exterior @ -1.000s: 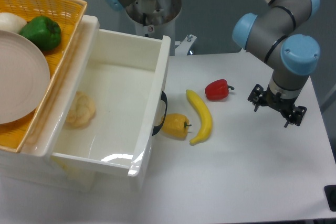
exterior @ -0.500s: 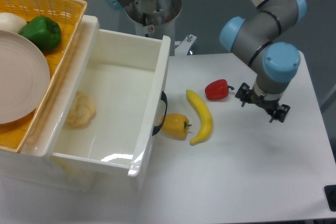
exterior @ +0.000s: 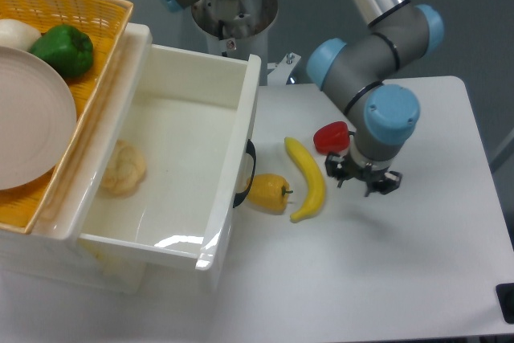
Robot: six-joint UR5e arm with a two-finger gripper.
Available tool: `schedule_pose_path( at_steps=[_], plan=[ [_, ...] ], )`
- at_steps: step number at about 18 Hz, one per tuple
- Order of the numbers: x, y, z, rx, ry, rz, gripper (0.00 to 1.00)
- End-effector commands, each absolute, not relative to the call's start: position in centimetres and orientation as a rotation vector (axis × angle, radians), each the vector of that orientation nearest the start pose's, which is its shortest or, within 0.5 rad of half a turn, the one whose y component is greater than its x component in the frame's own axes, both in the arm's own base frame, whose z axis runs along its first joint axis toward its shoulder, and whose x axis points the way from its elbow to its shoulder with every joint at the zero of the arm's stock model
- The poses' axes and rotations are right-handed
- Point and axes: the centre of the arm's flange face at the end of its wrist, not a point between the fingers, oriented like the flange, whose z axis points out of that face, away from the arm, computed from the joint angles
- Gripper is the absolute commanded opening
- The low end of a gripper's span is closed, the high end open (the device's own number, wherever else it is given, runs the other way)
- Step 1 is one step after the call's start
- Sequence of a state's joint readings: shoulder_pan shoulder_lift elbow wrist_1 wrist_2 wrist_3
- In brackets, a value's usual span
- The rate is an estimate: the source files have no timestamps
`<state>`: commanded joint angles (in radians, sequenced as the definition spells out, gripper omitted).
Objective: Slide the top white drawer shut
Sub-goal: 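Move the gripper over the banana toward the open drawer's front panel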
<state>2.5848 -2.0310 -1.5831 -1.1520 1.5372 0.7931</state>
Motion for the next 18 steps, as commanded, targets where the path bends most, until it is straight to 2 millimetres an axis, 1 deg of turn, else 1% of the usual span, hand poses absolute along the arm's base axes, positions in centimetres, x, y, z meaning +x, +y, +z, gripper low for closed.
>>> schedule_pose_path(
  at_steps=[2,5,7,11,12,15,18],
  plan=[
    [-46.2,45.4,26.4,-3.062,-0.367,-0.165,0.0],
    [-45.8,45.3,27.7,-3.007,-0.394,-0.226,0.0],
    [-45.0,45.3,28.7,-2.994,-0.412,-0.267,0.0],
    [-44.0,45.2,29.8,-2.975,-0.417,-0.338,0.0],
    [-43.7,45.0,30.5,-2.973,-0.415,-0.342,0.0],
    [-42.5,45.2,31.0,-2.968,-0.409,-0.405,0.0],
    [-41.7,45.3,32.5,-2.918,-0.408,-0.451,0.0]
  ],
)
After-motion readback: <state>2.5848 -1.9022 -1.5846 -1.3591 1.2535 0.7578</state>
